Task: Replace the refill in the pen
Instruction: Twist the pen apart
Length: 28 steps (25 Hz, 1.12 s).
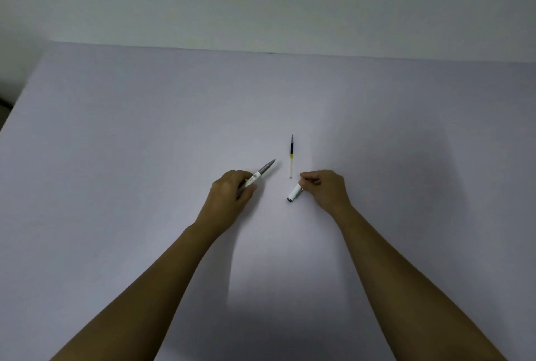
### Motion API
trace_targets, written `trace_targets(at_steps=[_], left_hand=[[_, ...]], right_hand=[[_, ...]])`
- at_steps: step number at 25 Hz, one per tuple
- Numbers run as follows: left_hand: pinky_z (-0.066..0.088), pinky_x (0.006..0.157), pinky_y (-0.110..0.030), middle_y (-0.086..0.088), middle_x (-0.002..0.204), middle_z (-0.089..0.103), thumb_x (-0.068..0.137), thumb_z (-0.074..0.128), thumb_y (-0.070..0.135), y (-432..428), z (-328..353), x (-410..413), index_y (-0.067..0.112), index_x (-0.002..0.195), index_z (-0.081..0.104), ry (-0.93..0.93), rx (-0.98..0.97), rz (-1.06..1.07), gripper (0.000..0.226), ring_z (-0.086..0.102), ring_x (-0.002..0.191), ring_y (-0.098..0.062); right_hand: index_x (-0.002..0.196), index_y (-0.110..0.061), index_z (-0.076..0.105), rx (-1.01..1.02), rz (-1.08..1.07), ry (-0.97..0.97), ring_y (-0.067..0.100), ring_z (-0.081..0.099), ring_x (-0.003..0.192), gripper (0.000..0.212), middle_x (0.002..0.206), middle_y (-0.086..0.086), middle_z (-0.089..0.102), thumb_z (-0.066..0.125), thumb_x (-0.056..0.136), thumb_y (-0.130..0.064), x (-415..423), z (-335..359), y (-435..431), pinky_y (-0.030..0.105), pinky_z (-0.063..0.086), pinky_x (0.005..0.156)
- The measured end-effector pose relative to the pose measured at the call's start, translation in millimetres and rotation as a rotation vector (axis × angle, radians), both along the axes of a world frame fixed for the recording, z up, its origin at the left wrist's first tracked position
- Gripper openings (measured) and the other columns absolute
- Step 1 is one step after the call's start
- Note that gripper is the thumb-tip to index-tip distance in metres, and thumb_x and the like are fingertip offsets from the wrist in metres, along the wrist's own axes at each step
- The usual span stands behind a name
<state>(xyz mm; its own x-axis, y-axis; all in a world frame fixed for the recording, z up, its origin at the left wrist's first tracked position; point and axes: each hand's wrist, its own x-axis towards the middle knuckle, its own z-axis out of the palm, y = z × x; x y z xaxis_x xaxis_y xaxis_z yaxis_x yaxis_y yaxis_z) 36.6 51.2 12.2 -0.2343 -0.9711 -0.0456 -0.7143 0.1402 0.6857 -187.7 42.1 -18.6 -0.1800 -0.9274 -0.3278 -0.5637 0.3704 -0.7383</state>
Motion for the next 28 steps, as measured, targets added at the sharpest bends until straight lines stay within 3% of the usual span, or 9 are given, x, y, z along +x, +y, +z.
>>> trace_targets(at_steps=[6,9,12,16,19,23,25,28], left_hand=[[0.048,0.070,-0.029,-0.003,0.084,0.065,0.091,0.056,0.021,-1,4,-1,0.016,0.108,0.061,0.062,0.002,0.044,0.019,0.061,0.069,-0.019],[0.037,0.061,-0.005,0.015,0.069,0.054,0.092,0.052,0.024,1,6,1,0.021,0.109,0.058,0.058,0.020,0.039,0.018,0.054,0.062,-0.001],[0.033,0.052,-0.005,0.018,0.067,0.048,0.093,0.049,0.023,3,11,3,0.017,0.108,0.057,0.038,0.049,0.054,0.018,0.048,0.059,0.001],[0.037,0.054,-0.008,0.016,0.068,0.048,0.094,0.048,0.024,2,27,8,0.014,0.099,0.057,0.001,0.007,-0.014,0.015,0.047,0.060,-0.003],[0.032,0.056,-0.014,0.008,0.079,0.054,0.094,0.047,0.026,2,45,7,0.014,0.101,0.056,-0.081,-0.088,-0.174,0.016,0.046,0.062,-0.009],[0.036,0.060,-0.027,-0.008,0.085,0.060,0.094,0.049,0.023,3,69,5,0.010,0.105,0.055,-0.137,-0.256,-0.313,0.018,0.046,0.068,-0.017],[0.036,0.061,-0.028,-0.010,0.086,0.060,0.094,0.049,0.022,1,76,5,0.007,0.105,0.055,-0.151,-0.283,-0.318,0.020,0.046,0.068,-0.018],[0.036,0.062,-0.028,-0.014,0.088,0.063,0.094,0.050,0.018,1,83,5,0.003,0.104,0.058,-0.146,-0.296,-0.305,0.020,0.053,0.071,-0.025]], right_hand=[[0.108,0.001,0.067,-0.041,-0.031,0.021,0.031,0.064,0.097,0.028,0.102,0.019,0.070,0.066,0.083,-0.012,2,0,5,0.040,0.049,0.096],[0.107,-0.001,0.067,-0.057,-0.044,0.057,0.030,0.065,0.094,0.028,0.102,0.018,0.070,0.065,0.085,-0.018,1,8,7,0.037,0.050,0.092],[0.107,-0.003,0.067,-0.176,-0.022,0.179,0.028,0.064,0.095,0.027,0.105,0.016,0.069,0.058,0.090,-0.021,-3,29,5,0.032,0.047,0.088],[0.111,-0.006,0.066,-0.320,0.217,0.192,0.026,0.064,0.101,0.027,0.109,0.014,0.070,0.049,0.095,-0.019,-5,79,-5,0.027,0.045,0.090],[0.121,-0.008,0.060,-0.249,0.508,0.177,0.022,0.059,0.112,0.033,0.120,0.011,0.066,0.043,0.097,-0.024,10,113,-9,0.015,0.037,0.089],[0.112,-0.005,0.060,-0.026,0.832,0.395,0.026,0.057,0.086,0.035,0.106,0.014,0.067,0.034,0.100,-0.025,24,134,-11,0.031,0.039,0.071],[0.105,-0.010,0.065,0.024,0.818,0.363,0.019,0.057,0.079,0.031,0.100,0.009,0.071,0.040,0.098,-0.027,24,142,-12,0.028,0.040,0.067],[0.096,-0.016,0.069,-0.153,0.764,0.294,0.018,0.061,0.081,0.016,0.091,0.002,0.073,0.059,0.088,-0.026,22,148,-11,0.030,0.046,0.072]])
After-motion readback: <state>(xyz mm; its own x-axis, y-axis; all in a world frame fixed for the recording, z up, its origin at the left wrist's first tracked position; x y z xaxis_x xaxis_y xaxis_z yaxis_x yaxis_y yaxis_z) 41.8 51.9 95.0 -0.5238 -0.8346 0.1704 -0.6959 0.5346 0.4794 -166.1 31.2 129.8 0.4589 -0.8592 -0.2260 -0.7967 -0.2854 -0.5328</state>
